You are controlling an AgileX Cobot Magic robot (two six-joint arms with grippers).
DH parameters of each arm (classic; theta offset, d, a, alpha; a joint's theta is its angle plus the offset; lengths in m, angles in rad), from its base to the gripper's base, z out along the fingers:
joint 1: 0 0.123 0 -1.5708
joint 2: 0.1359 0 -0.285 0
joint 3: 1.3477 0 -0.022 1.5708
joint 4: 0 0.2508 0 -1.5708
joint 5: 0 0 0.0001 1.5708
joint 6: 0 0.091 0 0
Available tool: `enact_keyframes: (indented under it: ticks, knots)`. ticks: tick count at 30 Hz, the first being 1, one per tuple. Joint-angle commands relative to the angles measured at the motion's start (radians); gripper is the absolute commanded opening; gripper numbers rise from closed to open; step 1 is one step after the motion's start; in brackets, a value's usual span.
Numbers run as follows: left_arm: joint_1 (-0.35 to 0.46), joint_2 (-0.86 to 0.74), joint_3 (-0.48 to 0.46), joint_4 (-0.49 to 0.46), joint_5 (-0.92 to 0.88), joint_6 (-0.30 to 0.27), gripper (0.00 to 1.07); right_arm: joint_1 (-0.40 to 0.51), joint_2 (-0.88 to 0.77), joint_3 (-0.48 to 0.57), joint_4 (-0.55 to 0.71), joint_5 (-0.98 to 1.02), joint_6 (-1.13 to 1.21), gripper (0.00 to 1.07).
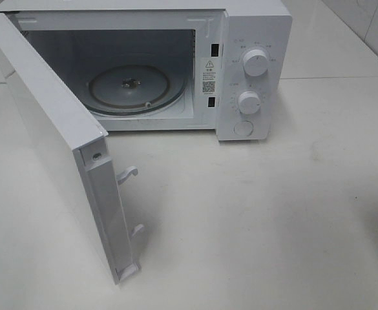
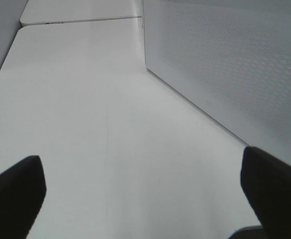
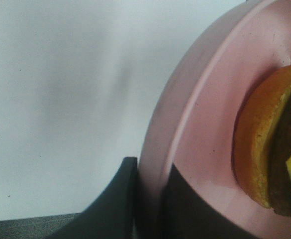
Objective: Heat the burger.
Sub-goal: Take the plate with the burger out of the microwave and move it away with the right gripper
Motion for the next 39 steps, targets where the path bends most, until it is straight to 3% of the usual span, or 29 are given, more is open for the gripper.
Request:
enact_keyframes:
  ticks: [1, 27, 39]
  knots:
    - [0.0, -0.004, 0.002, -0.002, -0.015, 0.0, 1.0, -0.007, 0.058, -0.007, -0.099, 0.027, 0.073, 0.0]
    - [0.0, -0.004, 0.002, -0.002, -0.015, 0.0, 1.0, -0.007, 0.621, -0.008, -0.208, -0.178, 0.562, 0.05]
    - [0.0, -0.004, 0.002, -0.002, -0.015, 0.0, 1.0, -0.007, 0.758, -0.008, -0.304, -0.212, 0.694, 0.11]
